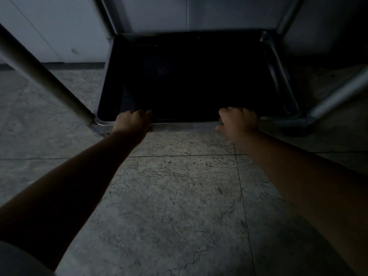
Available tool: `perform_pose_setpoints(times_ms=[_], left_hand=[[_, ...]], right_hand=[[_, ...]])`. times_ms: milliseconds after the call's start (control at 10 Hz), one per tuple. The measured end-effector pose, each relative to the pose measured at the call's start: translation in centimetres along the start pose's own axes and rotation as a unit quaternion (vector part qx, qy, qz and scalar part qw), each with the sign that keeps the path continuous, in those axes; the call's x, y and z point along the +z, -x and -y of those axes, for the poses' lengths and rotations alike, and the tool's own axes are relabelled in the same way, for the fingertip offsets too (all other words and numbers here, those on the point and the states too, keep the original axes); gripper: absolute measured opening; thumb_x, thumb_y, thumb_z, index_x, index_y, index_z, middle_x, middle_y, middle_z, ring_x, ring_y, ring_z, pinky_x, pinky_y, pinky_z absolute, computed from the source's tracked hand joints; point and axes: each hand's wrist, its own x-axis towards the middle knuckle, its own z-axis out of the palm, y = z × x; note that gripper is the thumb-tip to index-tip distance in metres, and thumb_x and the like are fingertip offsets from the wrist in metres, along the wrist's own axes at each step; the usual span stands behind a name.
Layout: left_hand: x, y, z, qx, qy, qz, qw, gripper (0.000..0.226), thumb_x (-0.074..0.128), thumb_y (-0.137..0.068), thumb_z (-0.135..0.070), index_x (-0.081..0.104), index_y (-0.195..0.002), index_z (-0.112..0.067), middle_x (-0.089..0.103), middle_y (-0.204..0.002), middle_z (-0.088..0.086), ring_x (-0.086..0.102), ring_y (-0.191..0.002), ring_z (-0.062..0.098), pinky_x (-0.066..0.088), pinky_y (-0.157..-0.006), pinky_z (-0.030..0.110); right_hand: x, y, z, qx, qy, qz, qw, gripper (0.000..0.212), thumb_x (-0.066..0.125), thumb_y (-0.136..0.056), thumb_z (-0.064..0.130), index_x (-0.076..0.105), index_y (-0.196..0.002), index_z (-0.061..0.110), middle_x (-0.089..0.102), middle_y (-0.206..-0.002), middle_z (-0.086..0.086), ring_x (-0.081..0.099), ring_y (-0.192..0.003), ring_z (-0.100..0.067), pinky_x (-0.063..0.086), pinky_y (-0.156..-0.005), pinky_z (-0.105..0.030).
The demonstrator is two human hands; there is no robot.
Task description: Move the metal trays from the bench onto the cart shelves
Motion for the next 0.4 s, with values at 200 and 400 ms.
perform_pose_setpoints(times_ms=[200,400], left_hand=[[0.3,1.2,-0.6,-0.044,0.024,0.066,0.997,0.082,0.077,-0.075,-0.053,0.04,-0.138,-0.015,0.058,-0.129,0.016,0.055,-0.119,0.038,0.046,-0.095,0.049],[-6.4,5.9,-2.2,-0.058,0.046,0.096,0.993,0.115,0.039,-0.07,-0.09,-0.014,-0.154,-0.032,-0.014,-0.166,0.007,-0.012,-0.152,0.03,0.003,-0.116,0.064]], right_hand=[[-0.3,0.6,-0.4,0.022,-0.036,0.045,0.998,0.046,0.068,-0.081,0.05,0.055,-0.111,0.016,0.064,-0.116,-0.011,0.06,-0.105,-0.034,0.043,-0.083,-0.038],[-6.6,6.5,-0.4,0.003,-0.054,0.118,0.992,0.114,0.054,-0.07,0.08,-0.001,-0.153,0.027,-0.01,-0.164,-0.001,-0.007,-0.15,-0.027,0.005,-0.117,-0.056]])
